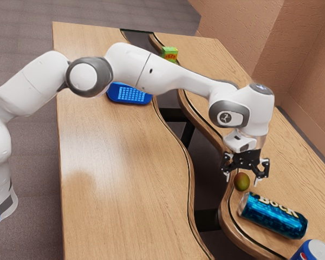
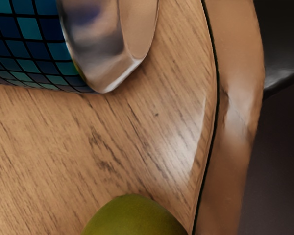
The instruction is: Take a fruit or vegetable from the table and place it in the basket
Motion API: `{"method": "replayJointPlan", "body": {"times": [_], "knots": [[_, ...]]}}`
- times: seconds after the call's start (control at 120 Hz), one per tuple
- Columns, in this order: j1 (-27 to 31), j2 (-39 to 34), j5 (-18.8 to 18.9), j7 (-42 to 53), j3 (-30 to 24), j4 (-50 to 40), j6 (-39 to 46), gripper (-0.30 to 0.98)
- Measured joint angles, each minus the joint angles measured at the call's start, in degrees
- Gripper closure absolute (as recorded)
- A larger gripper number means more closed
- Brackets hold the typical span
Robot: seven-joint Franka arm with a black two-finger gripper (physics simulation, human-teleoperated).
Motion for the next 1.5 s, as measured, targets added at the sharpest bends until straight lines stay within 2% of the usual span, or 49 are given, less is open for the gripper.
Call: {"method": "replayJointPlan", "body": {"times": [0.3, 0.433, 0.6, 0.817, 0.975, 1.083, 1.2, 1.367, 1.5], "knots": [[0.0, 1.1, 0.0, 0.0, 1.2, 0.0, 1.3, 0.16], [0.0, 1.2, -0.4, 0.0, 1.2, 0.0, 2.2, 0.33], [0.0, 1.0, -0.6, 0.0, 1.1, 0.0, 2.8, 0.49], [0.6, -0.1, -1.3, 0.0, 0.7, 0.4, 1.8, 0.44], [3.9, -9.5, -1.3, -0.2, 0.9, 0.6, -3.5, 0.44], [6.3, -12.6, -1.3, -0.3, 0.9, 0.6, -7.3, 0.44], [11.8, -13.2, -1.3, -0.5, 1.0, 1.3, -10.1, 0.45], [30.9, -16.7, -1.7, -0.4, 0.8, 1.4, -14.8, 0.46], [36.4, -23.1, -4.7, -0.2, 1.1, 0.9, -19.8, 0.44]]}}
